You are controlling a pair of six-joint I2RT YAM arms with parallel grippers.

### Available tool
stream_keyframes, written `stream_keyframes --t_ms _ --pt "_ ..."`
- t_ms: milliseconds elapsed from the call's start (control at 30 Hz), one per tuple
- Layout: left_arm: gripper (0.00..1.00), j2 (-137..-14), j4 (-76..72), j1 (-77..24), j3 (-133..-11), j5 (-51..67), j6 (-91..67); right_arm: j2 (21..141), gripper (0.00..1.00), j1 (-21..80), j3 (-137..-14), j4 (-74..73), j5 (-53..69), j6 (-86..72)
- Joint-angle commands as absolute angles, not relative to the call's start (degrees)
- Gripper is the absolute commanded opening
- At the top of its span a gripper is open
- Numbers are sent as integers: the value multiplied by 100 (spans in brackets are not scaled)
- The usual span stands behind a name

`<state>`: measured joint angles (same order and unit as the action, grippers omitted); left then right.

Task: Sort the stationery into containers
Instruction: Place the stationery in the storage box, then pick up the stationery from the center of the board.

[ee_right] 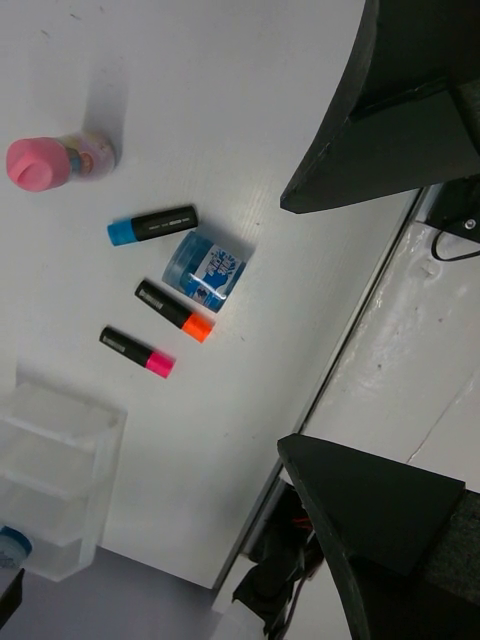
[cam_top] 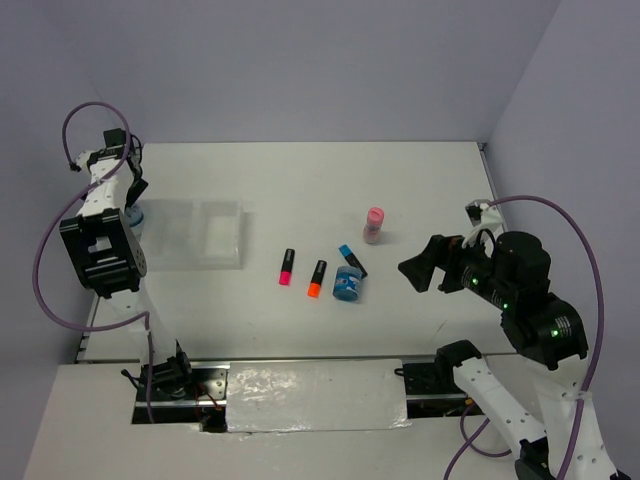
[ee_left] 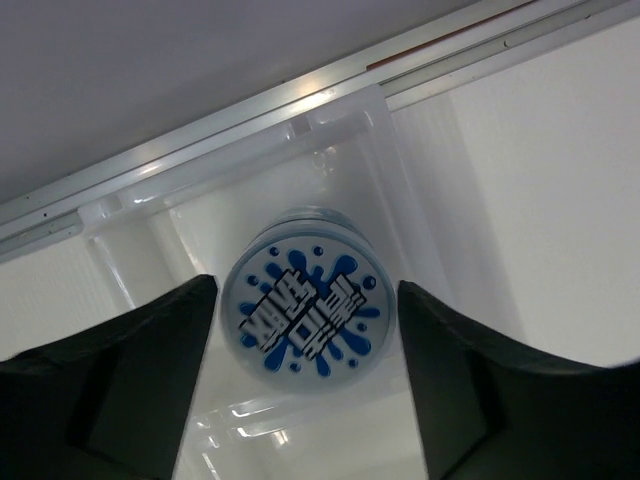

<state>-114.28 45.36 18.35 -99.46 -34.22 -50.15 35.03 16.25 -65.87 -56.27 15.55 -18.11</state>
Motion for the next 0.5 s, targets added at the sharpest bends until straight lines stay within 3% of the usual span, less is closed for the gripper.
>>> stream_keyframes --t_ms 0,67,333,467 --pt "90 -11320 4509 1881 -10081 -3647 -5229 3568 100 1661 -6513 -5247 1670 -1714" --pt "99 -11329 4640 1881 -10203 -3691 -5291 3542 100 1652 -6495 -5256 1670 -1688" --pt "99 -10794 5115 1637 -10564 -3691 -5186 3472 100 1661 -6346 -5221 1617 -1670" --pt "99 -9619 4948 916 -10380 -3692 -4564 3524 100 1652 -5969 -4949 1539 -1933"
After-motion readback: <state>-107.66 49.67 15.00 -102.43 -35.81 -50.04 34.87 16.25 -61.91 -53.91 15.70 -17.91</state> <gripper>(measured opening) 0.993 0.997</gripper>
